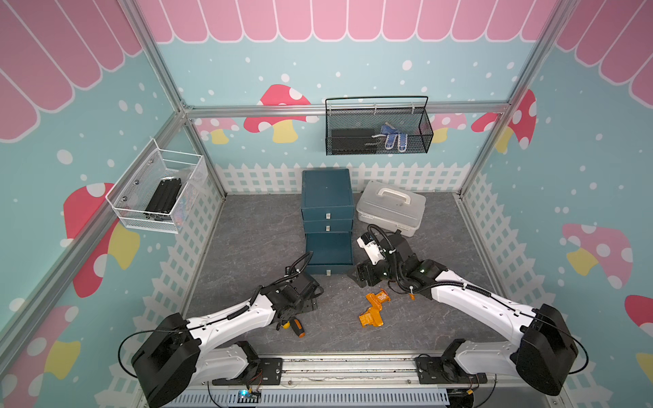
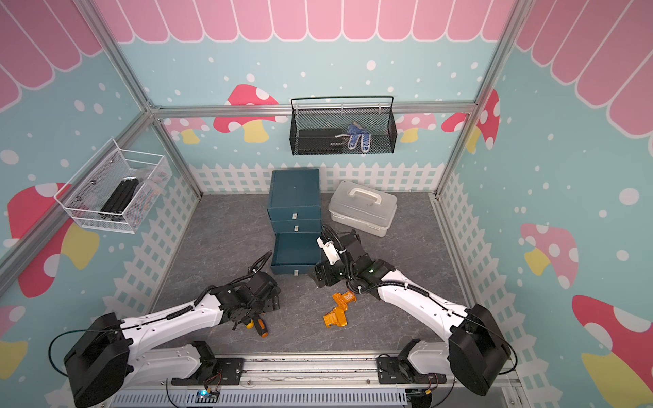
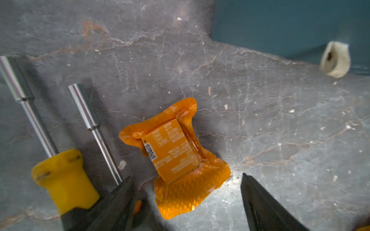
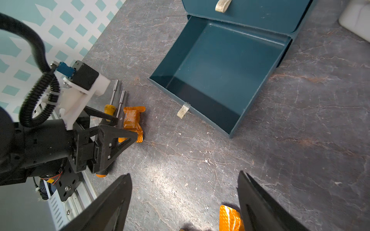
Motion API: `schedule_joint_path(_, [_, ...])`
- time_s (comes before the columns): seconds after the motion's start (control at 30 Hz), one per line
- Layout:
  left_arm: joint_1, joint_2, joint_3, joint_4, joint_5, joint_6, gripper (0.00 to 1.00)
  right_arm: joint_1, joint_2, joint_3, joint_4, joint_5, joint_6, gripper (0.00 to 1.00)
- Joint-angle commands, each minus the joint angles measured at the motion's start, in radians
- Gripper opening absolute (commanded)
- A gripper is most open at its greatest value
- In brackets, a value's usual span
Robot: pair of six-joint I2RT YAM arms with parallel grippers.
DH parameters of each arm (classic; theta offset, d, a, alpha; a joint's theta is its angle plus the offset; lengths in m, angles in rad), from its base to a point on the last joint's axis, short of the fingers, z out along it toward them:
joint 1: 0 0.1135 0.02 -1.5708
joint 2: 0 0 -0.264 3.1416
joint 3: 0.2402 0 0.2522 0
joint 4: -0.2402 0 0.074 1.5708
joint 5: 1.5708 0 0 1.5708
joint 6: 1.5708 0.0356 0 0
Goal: Place the cookies into the drawer by color
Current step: Pick up the cookie at the center of the board.
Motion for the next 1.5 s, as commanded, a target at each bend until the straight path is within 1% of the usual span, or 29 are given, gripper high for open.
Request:
schedule_joint_path(0.0, [-0.005,0.035,0.016,-0.01,-0.045,0.011,0.85,0.007,-0.02,-0.008,0.033,0.017,0.016,0.85])
schedule_joint_path(0.17, [0.001,0.042,0.014,0.032,-0.044,0.038,0.84,0.007,-0.01,-0.01,0.038,0.019,0.008,0.85])
schedule_joint_path(0.33, [0.009,0.049,0.053,0.032,-0.054,0.066,0.82,0.007,0.01,-0.006,0.039,0.027,-0.003,0.84])
schedule_joint_path(0.43, [0.019,0.05,0.064,0.036,-0.037,0.06,0.82,0.007,0.02,-0.006,0.04,0.029,-0.006,0.84])
schedule_joint_path(0.57, [0.077,0.077,0.045,0.072,0.022,0.06,0.83,0.007,0.025,-0.005,0.038,0.029,-0.011,0.84])
schedule_joint_path(0.77, [0.07,0.101,0.03,0.072,0.046,0.04,0.82,0.007,0.02,-0.009,0.041,0.032,-0.014,0.84])
schedule_joint_path(1.0, [0.07,0.142,0.058,0.061,0.018,0.069,0.82,0.007,0.032,-0.008,0.044,0.035,-0.019,0.84])
schedule_joint_path(1.13, [0.07,0.128,0.113,-0.049,-0.054,0.095,0.83,0.007,0.043,-0.003,0.043,0.041,-0.022,0.84])
schedule_joint_path(1.23, [0.074,0.12,0.11,-0.039,-0.029,0.095,0.85,0.007,0.051,0.0,0.043,0.038,-0.025,0.84])
schedule_joint_path(1.47, [0.086,0.166,0.096,-0.038,-0.02,0.091,0.86,0.007,0.067,0.01,0.037,0.034,-0.03,0.84])
